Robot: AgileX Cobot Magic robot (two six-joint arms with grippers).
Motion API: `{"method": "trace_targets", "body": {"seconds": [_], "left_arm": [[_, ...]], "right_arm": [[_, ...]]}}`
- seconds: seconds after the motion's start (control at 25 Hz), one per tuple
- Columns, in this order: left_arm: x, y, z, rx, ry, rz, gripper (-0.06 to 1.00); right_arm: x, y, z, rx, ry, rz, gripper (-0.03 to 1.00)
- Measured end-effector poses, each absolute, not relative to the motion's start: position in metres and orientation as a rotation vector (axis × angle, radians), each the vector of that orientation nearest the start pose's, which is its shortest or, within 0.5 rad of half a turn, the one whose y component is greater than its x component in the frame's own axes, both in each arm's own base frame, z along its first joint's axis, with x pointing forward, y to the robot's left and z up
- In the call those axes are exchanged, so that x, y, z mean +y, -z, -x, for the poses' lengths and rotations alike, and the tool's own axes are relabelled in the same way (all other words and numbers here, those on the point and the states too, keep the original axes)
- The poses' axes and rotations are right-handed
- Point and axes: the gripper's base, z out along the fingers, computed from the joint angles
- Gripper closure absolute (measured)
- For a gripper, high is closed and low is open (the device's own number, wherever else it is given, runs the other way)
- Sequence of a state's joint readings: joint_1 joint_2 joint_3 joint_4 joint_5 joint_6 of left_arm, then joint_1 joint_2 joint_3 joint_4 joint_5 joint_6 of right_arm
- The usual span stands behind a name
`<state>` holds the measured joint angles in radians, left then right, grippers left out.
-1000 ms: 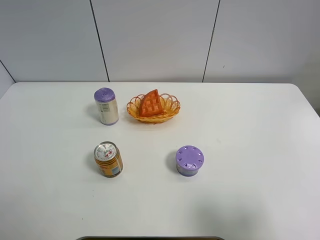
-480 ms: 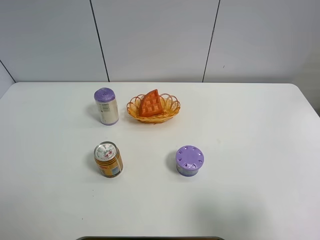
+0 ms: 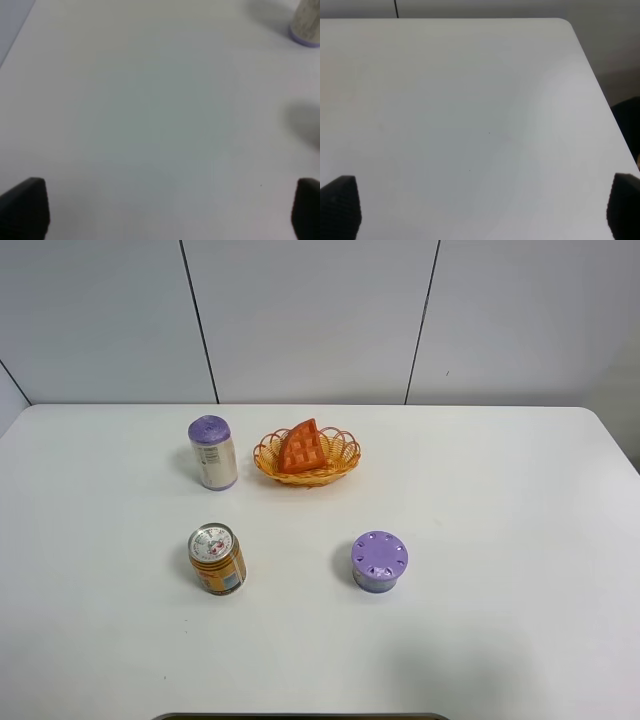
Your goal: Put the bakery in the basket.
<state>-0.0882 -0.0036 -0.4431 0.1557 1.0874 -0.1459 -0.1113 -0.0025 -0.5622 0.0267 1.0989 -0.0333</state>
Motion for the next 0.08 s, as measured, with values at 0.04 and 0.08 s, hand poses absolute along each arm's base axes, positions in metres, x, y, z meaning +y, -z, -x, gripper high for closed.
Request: {"method": "trace_targets", "body": {"seconds": [0.04,0.08], "left_arm": [[0.0125,-0.2601,-0.0001,2.113,-0.050,0.066,-0.04],[0.0125,-0.2601,-0.0001,2.113,-0.050,0.066,-0.04]], "right_arm": [[0.0038,-0.2911,0.0142,2.017,0.060,-0.076,-0.01],[0.0038,-0.2911,0.0142,2.017,0.060,-0.076,-0.01]]}}
